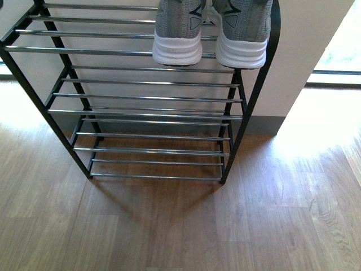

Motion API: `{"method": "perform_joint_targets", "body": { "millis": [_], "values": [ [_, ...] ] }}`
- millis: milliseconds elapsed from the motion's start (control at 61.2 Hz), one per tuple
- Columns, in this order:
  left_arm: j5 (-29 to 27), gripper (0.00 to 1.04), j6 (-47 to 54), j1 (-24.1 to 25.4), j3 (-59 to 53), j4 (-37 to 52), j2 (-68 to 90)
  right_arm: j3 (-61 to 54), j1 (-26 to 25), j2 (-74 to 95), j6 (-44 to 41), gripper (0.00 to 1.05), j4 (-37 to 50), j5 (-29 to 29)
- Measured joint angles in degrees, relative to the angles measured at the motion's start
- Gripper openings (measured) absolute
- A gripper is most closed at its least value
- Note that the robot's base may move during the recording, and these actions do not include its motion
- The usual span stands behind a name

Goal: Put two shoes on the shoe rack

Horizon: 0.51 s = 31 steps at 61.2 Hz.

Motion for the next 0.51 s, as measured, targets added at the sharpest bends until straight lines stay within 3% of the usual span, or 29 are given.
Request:
{"method": "perform_joint_targets", "body": {
  "millis": [33, 147, 311, 507],
  "values": [
    [0.24, 0.95, -0.15, 0.0, -0.04, 0.07, 0.0, 0.0, 0.0, 0.0, 0.0, 0.96, 0.0, 0.0],
    [14.05, 0.77, -0.13, 3.63, -5.01, 6.27, -4.0, 0.0, 0.0, 0.0, 0.0, 0.96, 0.0, 0.0],
    [26.73, 0.34, -0.24, 14.97, -13.99, 1.77, -17.55, 0.0, 0.0, 0.0, 0.0, 0.96, 0.0, -0.02],
    [34.07, 0.01, -0.28, 22.53, -17.51, -3.04, -26.25, 0.0, 0.0, 0.0, 0.0, 0.96, 0.0, -0.02]
  ]
}}
